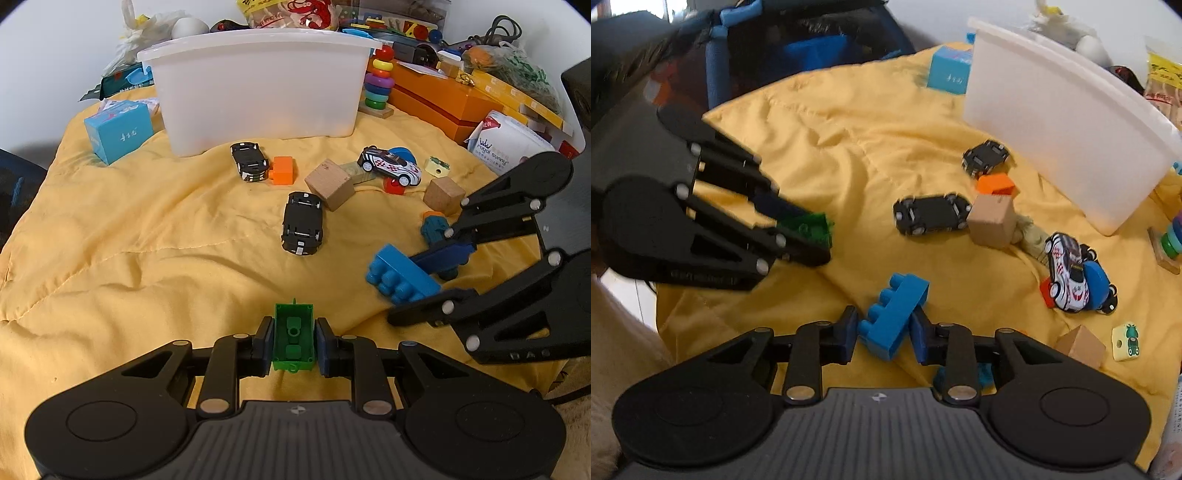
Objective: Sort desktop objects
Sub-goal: 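Grasp the blue Duplo brick with the right tool and lift it, then carry the green brick with the left tool while the right carries the blue brick into the bin, opening both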
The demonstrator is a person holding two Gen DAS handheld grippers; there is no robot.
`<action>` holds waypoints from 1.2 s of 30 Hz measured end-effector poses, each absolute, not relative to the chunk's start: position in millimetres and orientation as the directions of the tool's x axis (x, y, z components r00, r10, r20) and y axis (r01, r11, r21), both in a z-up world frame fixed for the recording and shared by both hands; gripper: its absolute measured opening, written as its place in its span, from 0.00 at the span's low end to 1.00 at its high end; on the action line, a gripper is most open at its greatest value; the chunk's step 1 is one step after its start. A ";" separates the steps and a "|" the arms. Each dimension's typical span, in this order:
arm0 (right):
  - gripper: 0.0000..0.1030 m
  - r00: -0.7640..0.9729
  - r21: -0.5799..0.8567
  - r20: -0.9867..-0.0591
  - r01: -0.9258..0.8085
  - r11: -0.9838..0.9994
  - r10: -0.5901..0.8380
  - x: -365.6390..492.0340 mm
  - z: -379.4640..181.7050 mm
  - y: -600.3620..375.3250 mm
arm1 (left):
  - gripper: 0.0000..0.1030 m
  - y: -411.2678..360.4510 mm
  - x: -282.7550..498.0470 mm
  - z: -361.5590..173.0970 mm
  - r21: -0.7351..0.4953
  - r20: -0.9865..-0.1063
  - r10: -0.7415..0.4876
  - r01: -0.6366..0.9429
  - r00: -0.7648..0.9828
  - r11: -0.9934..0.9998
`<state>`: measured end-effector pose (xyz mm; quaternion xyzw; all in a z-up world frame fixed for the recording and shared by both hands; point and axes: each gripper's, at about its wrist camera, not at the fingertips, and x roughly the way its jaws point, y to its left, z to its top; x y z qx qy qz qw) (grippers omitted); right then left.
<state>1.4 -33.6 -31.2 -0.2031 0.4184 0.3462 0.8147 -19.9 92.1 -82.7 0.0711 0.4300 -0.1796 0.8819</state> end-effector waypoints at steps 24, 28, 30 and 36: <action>0.27 0.414 0.084 -0.797 -0.645 0.759 0.440 38.9 -37.0 -50.9 | 0.23 86.2 -19.1 -84.0 -0.027 -0.792 -0.253 0.382 0.555 0.924; 0.26 0.393 0.117 -0.803 -0.632 0.766 0.447 41.0 -35.0 -57.1 | 0.23 93.8 -12.8 -75.3 -0.091 -0.777 -0.290 0.356 0.559 0.930; 0.26 0.416 0.120 -0.788 -0.619 0.776 0.454 43.1 -22.7 -62.2 | 0.23 98.1 -7.6 -60.6 -0.123 -0.752 -0.315 0.346 0.579 0.930; 0.26 0.582 0.042 -0.662 -0.600 0.799 0.472 57.6 42.9 -74.1 | 0.23 105.7 33.5 16.7 -0.128 -0.595 -0.357 0.354 0.720 0.926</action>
